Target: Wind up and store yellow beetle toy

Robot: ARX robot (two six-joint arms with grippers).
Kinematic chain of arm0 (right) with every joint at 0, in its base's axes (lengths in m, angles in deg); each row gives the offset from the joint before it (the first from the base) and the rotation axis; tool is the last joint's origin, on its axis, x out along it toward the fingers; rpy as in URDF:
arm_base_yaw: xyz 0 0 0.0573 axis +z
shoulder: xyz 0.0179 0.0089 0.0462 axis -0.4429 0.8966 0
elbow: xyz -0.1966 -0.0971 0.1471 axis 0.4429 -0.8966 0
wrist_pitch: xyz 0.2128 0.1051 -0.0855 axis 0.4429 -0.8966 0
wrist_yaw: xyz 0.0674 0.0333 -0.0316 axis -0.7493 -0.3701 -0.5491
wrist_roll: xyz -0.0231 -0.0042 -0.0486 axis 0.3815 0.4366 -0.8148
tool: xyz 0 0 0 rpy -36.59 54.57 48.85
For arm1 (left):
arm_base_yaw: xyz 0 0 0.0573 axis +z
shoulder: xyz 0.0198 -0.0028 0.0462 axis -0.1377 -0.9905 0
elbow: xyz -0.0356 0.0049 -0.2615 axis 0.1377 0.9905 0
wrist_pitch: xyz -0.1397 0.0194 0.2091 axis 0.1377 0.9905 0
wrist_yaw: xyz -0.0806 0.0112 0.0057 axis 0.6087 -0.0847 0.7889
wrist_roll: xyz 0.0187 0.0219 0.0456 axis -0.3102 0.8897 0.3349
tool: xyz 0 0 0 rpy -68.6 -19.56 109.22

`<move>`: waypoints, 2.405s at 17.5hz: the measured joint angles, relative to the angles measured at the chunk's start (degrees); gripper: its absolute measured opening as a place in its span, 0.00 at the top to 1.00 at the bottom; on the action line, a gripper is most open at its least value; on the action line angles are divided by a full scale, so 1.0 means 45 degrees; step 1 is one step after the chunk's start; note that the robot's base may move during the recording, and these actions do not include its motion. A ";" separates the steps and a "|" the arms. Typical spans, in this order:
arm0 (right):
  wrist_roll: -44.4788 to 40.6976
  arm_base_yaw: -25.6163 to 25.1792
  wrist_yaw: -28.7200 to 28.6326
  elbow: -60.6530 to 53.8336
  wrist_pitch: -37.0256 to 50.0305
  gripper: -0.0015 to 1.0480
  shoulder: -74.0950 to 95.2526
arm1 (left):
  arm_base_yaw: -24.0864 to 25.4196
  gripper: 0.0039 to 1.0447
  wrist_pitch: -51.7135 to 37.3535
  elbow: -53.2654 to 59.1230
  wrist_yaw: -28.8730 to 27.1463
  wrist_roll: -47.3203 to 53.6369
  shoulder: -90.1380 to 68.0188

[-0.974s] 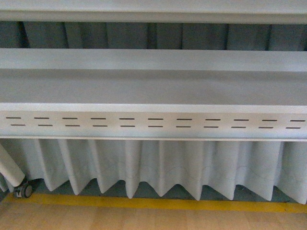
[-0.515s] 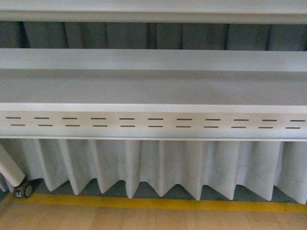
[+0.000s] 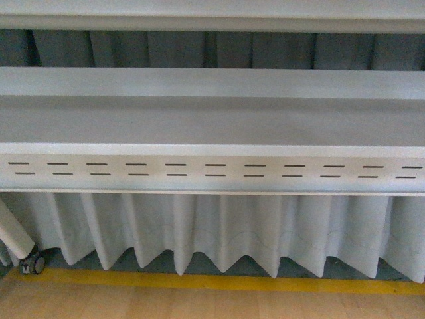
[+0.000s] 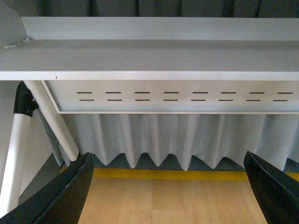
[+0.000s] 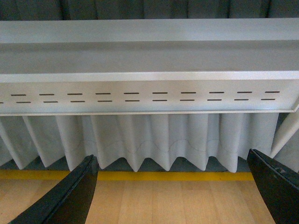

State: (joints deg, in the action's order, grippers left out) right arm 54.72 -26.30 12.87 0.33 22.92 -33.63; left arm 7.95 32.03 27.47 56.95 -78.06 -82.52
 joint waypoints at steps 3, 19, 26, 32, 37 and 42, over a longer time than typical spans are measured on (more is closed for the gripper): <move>0.0000 0.0000 0.0000 0.0000 0.0000 0.06 0.0000 | 0.0000 0.06 0.0000 0.0005 0.0000 0.0000 0.0000; 0.0000 0.0000 0.0000 0.0000 0.0000 0.06 0.0000 | 0.0000 0.06 0.0000 0.0000 0.0000 0.0000 0.0000; 0.0005 0.0000 0.0005 0.0000 -0.0029 0.06 -0.0005 | 0.0000 0.06 0.0053 0.0000 -0.0005 0.0000 0.0000; 0.0000 0.0000 -0.0005 0.0000 0.0000 0.06 -0.0005 | 0.0000 0.06 0.0010 0.0005 0.0005 0.0000 0.0000; 0.0000 0.0000 -0.0005 0.0000 0.0000 0.06 -0.0005 | 0.0000 0.06 -0.0005 0.0000 0.0000 0.0000 0.0000; 0.0005 0.0000 0.0000 0.0000 -0.0010 0.06 -0.0005 | 0.0000 0.06 -0.0005 0.0000 -0.0005 -0.0005 0.0000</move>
State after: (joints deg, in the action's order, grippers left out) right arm 54.74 -26.30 12.87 0.33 22.88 -33.65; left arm 7.95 32.01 27.47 56.93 -78.08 -82.52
